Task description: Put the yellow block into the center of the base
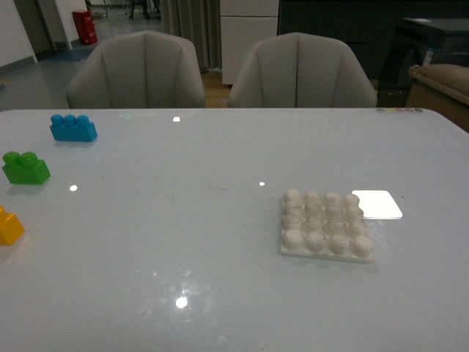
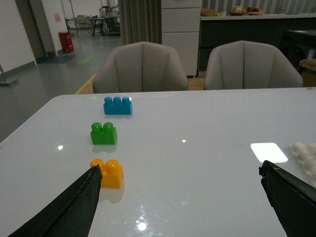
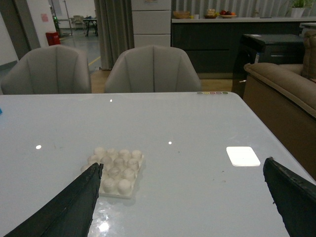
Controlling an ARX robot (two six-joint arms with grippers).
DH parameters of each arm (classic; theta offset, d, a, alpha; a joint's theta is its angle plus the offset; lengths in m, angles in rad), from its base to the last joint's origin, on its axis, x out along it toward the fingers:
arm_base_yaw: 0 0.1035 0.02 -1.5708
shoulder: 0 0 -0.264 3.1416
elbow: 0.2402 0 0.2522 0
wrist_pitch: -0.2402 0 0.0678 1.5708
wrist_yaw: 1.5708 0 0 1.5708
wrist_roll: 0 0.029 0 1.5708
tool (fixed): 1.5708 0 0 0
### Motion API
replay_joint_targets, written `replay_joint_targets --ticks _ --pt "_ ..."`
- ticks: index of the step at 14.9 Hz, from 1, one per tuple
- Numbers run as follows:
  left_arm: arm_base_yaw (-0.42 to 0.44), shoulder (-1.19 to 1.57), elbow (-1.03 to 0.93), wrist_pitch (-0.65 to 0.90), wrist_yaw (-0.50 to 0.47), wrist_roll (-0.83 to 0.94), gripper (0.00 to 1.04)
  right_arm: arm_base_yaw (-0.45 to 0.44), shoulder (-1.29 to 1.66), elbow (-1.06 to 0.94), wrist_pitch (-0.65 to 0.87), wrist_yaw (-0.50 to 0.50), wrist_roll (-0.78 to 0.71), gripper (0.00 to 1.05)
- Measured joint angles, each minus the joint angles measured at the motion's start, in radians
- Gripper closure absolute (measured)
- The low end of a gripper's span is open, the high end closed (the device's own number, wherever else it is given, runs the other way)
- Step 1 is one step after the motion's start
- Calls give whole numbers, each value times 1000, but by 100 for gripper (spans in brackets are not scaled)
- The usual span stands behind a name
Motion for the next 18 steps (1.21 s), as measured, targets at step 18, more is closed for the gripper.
replay_joint_targets --ticks 18 --pt "0 0 0 0 1 0 7 -71 269 74 134 -2 -19 6"
